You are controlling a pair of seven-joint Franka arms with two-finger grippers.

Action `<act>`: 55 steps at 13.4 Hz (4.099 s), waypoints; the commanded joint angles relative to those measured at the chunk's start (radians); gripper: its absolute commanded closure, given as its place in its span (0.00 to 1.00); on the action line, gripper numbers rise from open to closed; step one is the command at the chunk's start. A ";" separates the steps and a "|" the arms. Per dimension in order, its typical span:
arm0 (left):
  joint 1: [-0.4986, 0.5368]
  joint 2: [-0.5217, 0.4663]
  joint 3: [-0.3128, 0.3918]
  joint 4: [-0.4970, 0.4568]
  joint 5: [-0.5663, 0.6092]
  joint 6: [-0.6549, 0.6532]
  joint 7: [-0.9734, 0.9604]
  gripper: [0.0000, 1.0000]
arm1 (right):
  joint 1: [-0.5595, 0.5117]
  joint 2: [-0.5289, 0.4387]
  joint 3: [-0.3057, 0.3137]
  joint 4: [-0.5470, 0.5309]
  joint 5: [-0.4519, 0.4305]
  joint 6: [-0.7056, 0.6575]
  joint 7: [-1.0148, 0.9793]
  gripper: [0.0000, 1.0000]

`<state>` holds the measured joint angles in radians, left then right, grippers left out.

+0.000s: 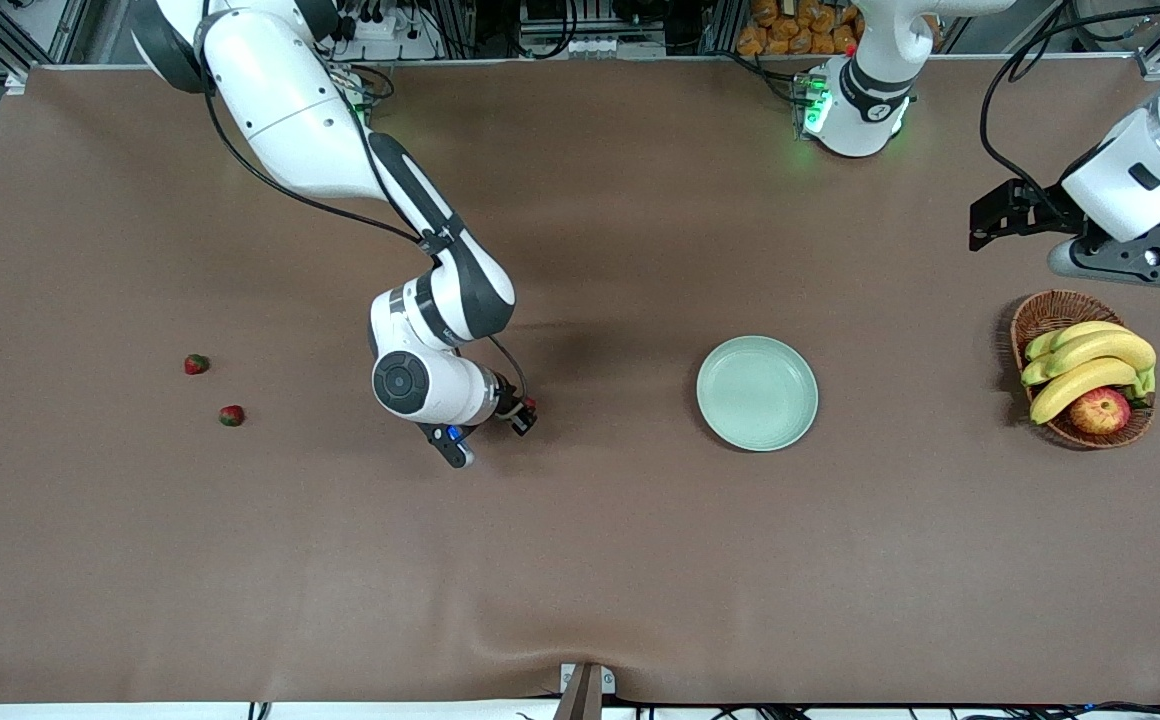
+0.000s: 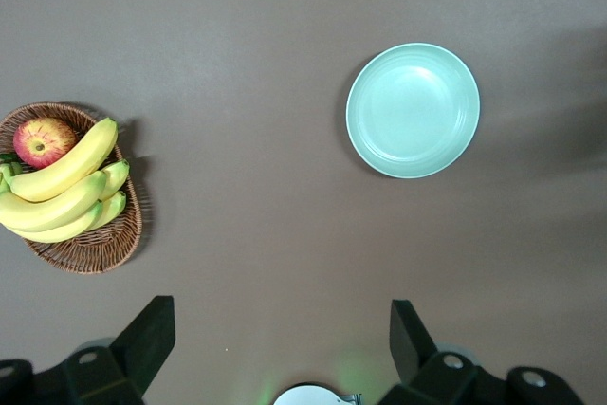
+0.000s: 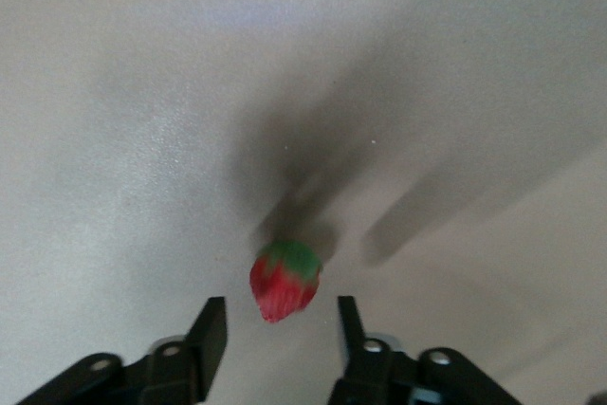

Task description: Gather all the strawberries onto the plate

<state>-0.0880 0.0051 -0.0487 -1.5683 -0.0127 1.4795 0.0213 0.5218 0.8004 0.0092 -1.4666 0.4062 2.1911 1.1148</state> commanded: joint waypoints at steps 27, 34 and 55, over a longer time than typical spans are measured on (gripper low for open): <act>-0.702 0.817 0.116 0.237 -0.115 1.037 -0.629 0.00 | -0.618 -0.211 -0.038 -0.264 -0.434 -0.091 -1.101 0.08; -0.858 1.010 0.228 0.303 -0.115 1.349 -0.707 0.00 | -0.620 -0.201 -0.037 -0.301 -0.434 -0.076 -1.099 0.43; -0.949 1.237 0.342 0.508 -0.116 1.501 -0.854 0.31 | -0.635 -0.167 -0.034 -0.328 -0.419 -0.004 -1.092 1.00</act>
<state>-1.0300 1.2095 0.2705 -1.1028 -0.1347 2.9707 -0.7812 -0.0903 0.6327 -0.0416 -1.7560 -0.0043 2.1457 0.0217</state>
